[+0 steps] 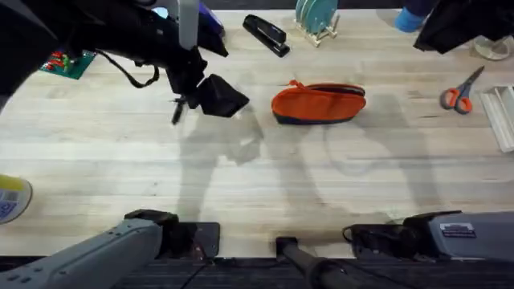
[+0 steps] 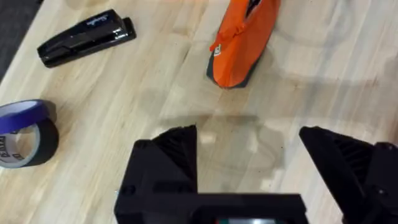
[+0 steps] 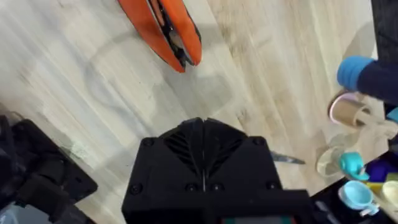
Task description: Unzip the bag, pick up the pens from the table one at a time and place them inside, then zip the bag closed.
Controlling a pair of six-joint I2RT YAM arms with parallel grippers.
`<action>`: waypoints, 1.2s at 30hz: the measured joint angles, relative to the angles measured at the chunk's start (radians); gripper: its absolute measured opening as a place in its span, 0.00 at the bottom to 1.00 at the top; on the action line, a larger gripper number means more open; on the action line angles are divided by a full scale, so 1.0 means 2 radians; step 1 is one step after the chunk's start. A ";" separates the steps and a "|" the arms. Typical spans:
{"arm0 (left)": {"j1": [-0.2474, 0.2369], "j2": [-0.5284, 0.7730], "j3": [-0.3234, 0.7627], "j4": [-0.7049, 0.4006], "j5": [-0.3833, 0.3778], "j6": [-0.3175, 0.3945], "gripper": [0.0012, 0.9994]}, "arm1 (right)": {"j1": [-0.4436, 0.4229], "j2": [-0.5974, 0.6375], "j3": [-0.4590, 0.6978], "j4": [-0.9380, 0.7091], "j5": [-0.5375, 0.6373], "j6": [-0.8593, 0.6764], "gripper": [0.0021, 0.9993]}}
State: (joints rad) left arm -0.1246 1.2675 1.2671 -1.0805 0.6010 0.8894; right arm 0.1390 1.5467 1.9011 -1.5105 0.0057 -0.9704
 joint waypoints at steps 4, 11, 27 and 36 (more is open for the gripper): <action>0.000 0.000 0.000 0.007 0.000 0.000 0.99 | -0.004 0.000 0.000 0.010 -0.019 -0.016 0.03; 0.000 0.000 0.000 0.012 0.000 0.000 0.99 | -0.040 0.000 0.000 0.011 -0.078 -0.034 0.03; 0.000 0.000 0.000 0.013 -0.010 0.000 0.99 | -0.085 0.040 0.000 0.011 -0.185 -0.056 0.03; 0.000 0.000 0.000 0.013 -0.010 0.000 1.00 | -0.085 0.089 0.000 0.006 -0.205 -0.056 0.03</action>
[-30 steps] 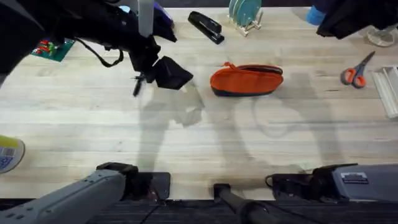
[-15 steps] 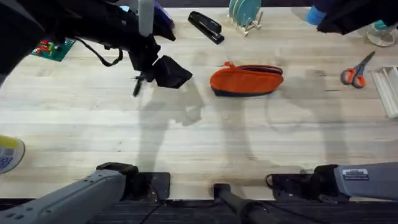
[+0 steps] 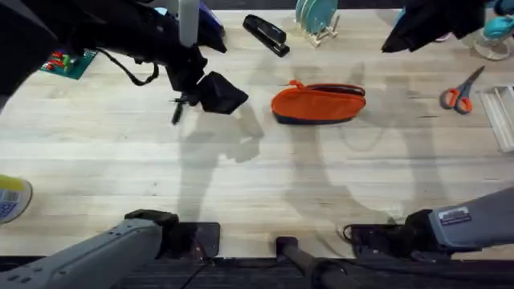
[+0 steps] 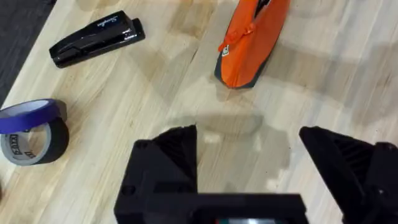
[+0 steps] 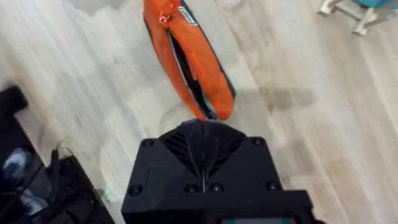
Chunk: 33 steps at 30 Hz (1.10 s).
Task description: Unzip the bag, pick up the pens from the table one at a time and place them inside, then zip the bag closed.
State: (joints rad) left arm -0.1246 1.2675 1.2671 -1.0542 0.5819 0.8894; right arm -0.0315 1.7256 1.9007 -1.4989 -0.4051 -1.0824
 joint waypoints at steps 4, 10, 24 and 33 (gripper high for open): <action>0.000 0.000 0.000 0.000 0.000 0.000 0.99 | 0.000 0.016 0.000 -0.005 -0.004 0.000 0.03; 0.000 0.000 0.000 0.000 0.000 0.000 0.99 | 0.000 0.024 -0.014 -0.004 -0.007 -0.001 0.03; 0.000 0.000 0.000 0.000 -0.001 0.000 0.99 | 0.000 0.024 -0.108 0.052 -0.008 -0.023 0.03; 0.000 0.000 0.000 0.000 -0.001 0.000 0.99 | 0.000 0.024 -0.146 0.092 -0.008 -0.024 0.03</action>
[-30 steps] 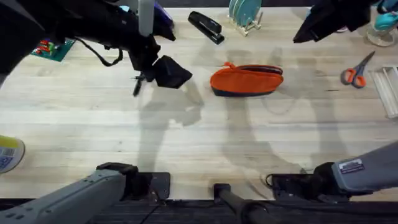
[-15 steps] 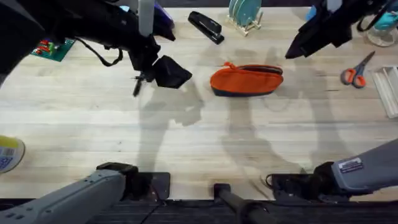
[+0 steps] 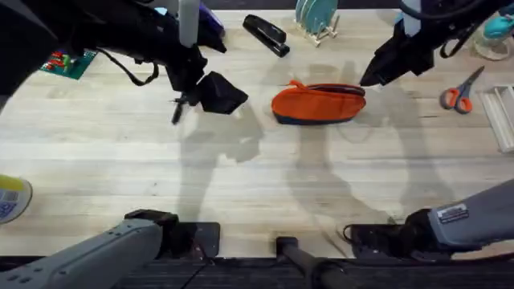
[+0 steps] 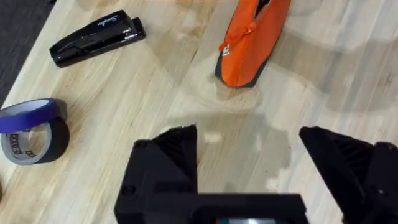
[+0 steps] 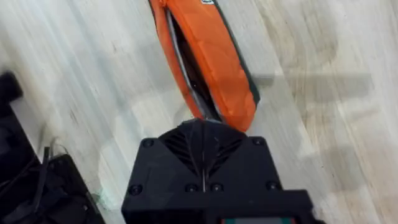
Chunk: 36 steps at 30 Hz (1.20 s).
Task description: Unzip the bag, pick up the pens from the table one at a time and place them inside, then zip the bag closed.
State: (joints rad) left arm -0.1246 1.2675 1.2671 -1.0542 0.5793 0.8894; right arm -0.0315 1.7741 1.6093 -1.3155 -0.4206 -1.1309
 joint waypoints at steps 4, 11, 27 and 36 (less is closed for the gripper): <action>0.000 0.000 0.000 0.000 0.000 0.000 0.99 | 0.000 0.000 -0.001 0.009 -0.002 0.000 0.03; 0.000 0.000 0.000 0.000 0.000 0.000 0.99 | 0.000 0.008 -0.001 0.009 -0.019 0.000 0.03; 0.000 0.000 0.000 0.000 0.000 0.000 0.99 | 0.001 0.074 -0.001 0.010 -0.024 0.000 0.03; 0.000 0.000 0.000 0.000 0.000 0.000 1.00 | 0.004 0.098 -0.001 0.010 -0.026 0.000 0.03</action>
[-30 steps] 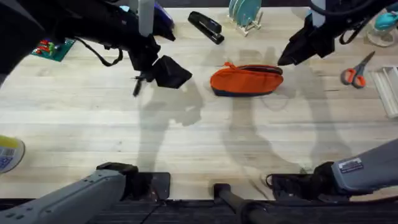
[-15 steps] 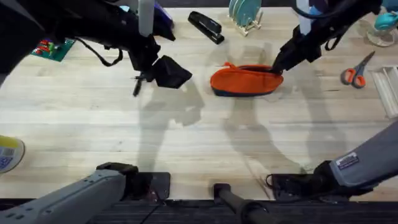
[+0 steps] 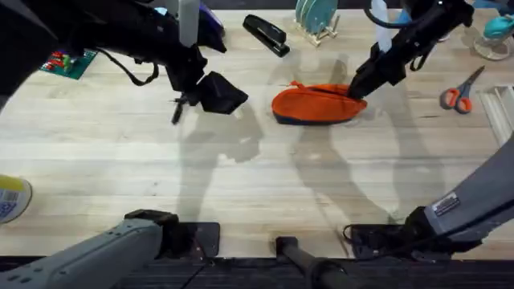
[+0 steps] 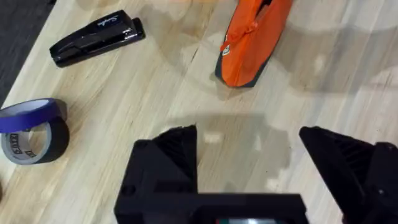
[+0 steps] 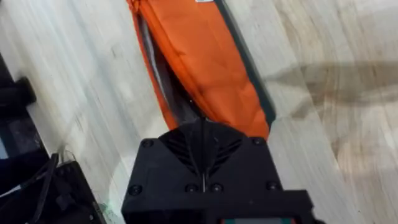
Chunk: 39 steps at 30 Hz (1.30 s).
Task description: Unzip the bag, pick up the pens from the table one at a time and place them inside, then zip the bag closed.
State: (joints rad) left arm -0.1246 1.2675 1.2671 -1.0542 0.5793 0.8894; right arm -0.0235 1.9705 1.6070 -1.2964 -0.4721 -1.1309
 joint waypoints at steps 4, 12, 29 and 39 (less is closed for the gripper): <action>0.000 0.000 0.000 0.000 0.000 0.000 0.99 | 0.006 0.004 0.000 0.000 0.001 0.000 0.03; 0.000 0.000 0.000 0.000 0.000 0.000 1.00 | 0.017 0.013 0.000 0.001 0.004 0.000 0.03; 0.000 0.000 0.000 0.000 0.000 0.000 0.99 | 0.021 0.013 0.000 0.000 -0.001 -0.001 0.68; 0.000 0.000 0.000 0.000 0.000 0.000 0.99 | 0.025 0.013 0.000 0.001 -0.004 -0.004 1.00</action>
State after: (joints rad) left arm -0.1246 1.2678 1.2671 -1.0542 0.5793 0.8894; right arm 0.0257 1.9965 1.6070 -1.2953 -0.4797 -1.1381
